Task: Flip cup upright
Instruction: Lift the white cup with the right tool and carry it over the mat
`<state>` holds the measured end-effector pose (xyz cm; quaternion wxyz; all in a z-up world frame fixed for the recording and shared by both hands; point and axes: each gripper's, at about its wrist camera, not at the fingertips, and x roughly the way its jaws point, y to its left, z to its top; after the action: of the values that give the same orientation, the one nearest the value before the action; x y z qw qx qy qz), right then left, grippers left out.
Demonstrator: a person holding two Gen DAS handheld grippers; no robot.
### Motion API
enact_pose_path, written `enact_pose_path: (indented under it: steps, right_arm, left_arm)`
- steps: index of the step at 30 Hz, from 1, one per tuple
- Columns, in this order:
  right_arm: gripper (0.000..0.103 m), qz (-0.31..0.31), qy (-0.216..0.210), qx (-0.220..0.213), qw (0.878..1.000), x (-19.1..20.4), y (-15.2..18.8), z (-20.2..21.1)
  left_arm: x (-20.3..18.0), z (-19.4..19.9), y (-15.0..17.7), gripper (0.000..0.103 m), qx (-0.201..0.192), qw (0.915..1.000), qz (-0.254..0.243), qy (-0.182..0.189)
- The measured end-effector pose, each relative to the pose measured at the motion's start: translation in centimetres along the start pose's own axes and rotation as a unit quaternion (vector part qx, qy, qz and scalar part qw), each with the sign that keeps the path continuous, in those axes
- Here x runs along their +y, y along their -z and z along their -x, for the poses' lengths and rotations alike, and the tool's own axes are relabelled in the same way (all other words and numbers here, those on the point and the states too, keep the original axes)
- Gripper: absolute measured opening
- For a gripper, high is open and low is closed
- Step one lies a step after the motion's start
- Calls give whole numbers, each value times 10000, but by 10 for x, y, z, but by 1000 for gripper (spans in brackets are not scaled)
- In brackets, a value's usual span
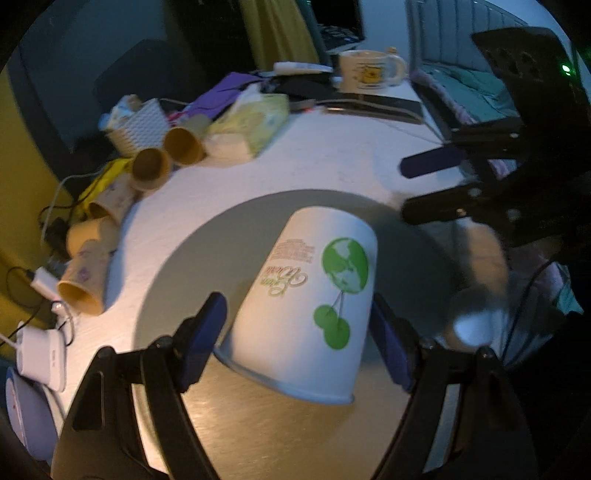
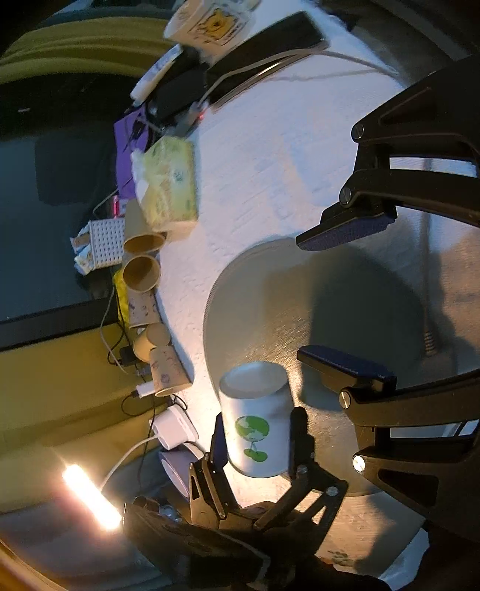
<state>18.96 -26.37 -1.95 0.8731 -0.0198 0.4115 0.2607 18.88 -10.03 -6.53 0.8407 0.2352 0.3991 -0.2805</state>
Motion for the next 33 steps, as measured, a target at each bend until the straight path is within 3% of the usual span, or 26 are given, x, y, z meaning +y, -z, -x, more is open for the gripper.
enact_pose_path:
  steps: [7, 15, 20, 23, 33]
  right_arm:
    - [56, -81, -23, 25, 10000, -12, 7, -7]
    - [56, -10, -130, 163, 9998, -14, 7, -25]
    - [56, 30, -142, 216, 9997, -11, 10, -28]
    - [56, 104, -140, 271, 9995, -6, 13, -28]
    - [56, 436, -186, 451, 9979, 16, 23, -23]
  left_arm:
    - [-22, -13, -2, 78, 123, 9992, -245, 275]
    - [-21, -20, -4, 80, 200, 9977, -83, 649]
    - [-16, -22, 0, 82, 291, 9975, 82, 635]
    - [-13, -22, 4, 93, 308, 9973, 210, 629]
    - [3, -3, 34, 93, 287, 9956, 775, 435]
